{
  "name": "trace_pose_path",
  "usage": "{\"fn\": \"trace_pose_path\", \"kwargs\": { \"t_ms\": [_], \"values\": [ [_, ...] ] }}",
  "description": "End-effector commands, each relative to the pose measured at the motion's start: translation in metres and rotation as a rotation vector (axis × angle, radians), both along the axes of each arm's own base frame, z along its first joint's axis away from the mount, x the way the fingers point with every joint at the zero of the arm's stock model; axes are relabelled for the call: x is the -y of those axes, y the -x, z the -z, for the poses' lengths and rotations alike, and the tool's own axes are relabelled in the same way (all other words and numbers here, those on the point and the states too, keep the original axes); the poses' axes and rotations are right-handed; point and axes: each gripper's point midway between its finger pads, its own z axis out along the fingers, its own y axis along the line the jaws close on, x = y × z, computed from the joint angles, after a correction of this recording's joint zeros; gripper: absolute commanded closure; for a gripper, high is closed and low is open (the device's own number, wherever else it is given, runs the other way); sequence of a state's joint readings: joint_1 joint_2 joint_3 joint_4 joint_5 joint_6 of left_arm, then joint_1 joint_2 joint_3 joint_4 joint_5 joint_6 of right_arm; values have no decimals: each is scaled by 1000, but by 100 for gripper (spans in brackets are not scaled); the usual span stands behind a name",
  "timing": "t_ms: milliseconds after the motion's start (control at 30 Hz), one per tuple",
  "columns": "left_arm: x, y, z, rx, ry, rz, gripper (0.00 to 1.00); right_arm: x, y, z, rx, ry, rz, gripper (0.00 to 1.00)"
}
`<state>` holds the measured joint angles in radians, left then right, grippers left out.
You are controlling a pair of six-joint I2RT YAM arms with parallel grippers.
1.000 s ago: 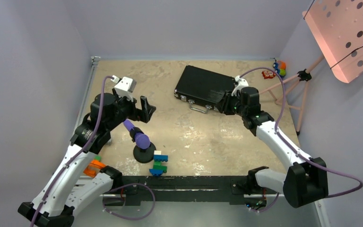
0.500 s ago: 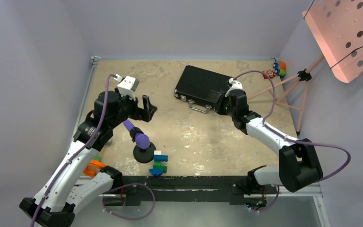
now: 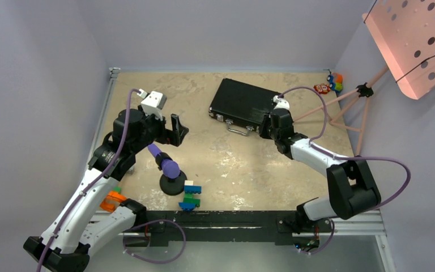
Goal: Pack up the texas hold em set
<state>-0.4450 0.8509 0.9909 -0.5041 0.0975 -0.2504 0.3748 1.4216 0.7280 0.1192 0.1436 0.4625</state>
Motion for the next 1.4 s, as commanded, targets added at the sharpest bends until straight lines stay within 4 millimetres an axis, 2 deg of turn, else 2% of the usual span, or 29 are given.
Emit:
{"fn": "trace_pose_path", "kwargs": {
  "t_ms": [0, 200, 467, 667, 1367],
  "values": [
    [1, 0, -7, 14, 18, 3, 1, 2, -4, -4, 35, 13, 20, 85],
    [2, -1, -6, 10, 16, 5, 1, 1, -4, 10, 3, 15, 26, 86],
    [2, -1, -7, 12, 18, 5, 1, 6, 7, 26, -36, 16, 65, 87],
    [2, 0, -7, 13, 19, 6, 1, 5, 4, 30, -38, 23, 62, 87],
    [2, 0, -7, 13, 19, 8, 1, 25, 15, 63, -89, 106, 186, 89]
  ]
}}
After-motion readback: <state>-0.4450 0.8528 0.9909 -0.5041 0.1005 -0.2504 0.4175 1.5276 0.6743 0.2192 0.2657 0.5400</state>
